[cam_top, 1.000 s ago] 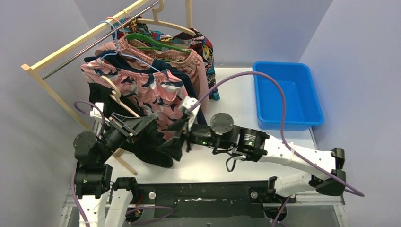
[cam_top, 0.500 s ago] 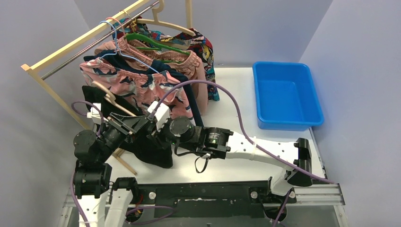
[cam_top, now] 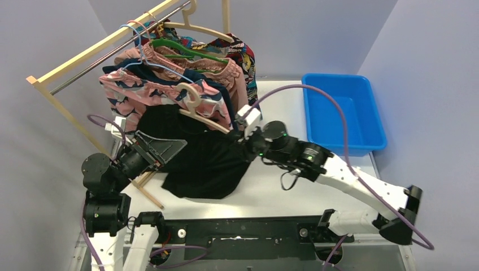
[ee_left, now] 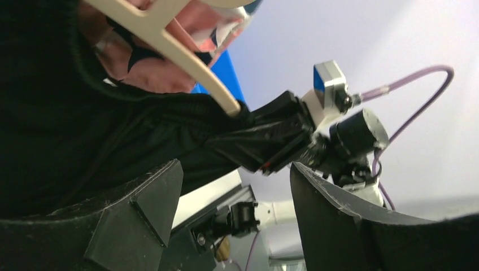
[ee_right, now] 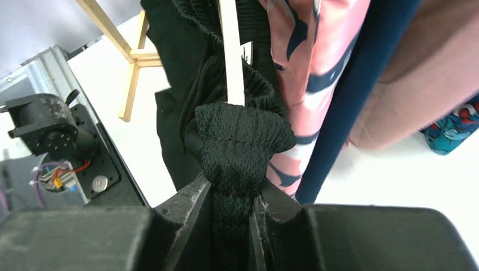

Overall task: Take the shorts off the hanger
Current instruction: Move the clothes rod to the center of the board.

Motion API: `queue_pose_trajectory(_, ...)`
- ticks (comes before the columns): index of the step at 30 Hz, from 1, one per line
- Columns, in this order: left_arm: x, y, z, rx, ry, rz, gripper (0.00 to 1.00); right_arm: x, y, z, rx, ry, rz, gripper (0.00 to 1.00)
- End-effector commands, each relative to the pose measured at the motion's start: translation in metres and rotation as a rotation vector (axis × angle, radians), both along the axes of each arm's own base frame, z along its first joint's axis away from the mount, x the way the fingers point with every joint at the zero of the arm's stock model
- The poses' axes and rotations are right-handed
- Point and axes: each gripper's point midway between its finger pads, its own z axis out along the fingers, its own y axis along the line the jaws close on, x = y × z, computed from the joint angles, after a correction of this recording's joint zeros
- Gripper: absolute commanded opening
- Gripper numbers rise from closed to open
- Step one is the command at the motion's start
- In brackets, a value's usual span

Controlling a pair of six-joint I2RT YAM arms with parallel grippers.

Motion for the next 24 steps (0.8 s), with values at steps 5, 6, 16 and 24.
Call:
queue_pose_trajectory(5, -0.021, -0.01, 0.051, 0.157, -0.304, -0.11, 0.69, -0.03, -0.09, 0.09, 0.153, -0.162, 0.184, 0.0)
queue_pose_trajectory(6, -0.016, -0.004, 0.055, 0.187, -0.321, -0.059, 0.7, -0.029, -0.101, 0.1, 0.137, -0.204, 0.183, 0.0)
queue_pose_trajectory(16, 0.048, 0.054, 0.021, 0.417, -0.141, 0.295, 0.74, -0.018, -0.104, 0.078, -0.051, -0.14, 0.323, 0.0)
queue_pose_trajectory(24, 0.082, 0.041, -0.022, 0.583, -0.093, 0.112, 0.74, 0.002, -0.115, 0.024, -0.016, -0.094, 0.428, 0.0)
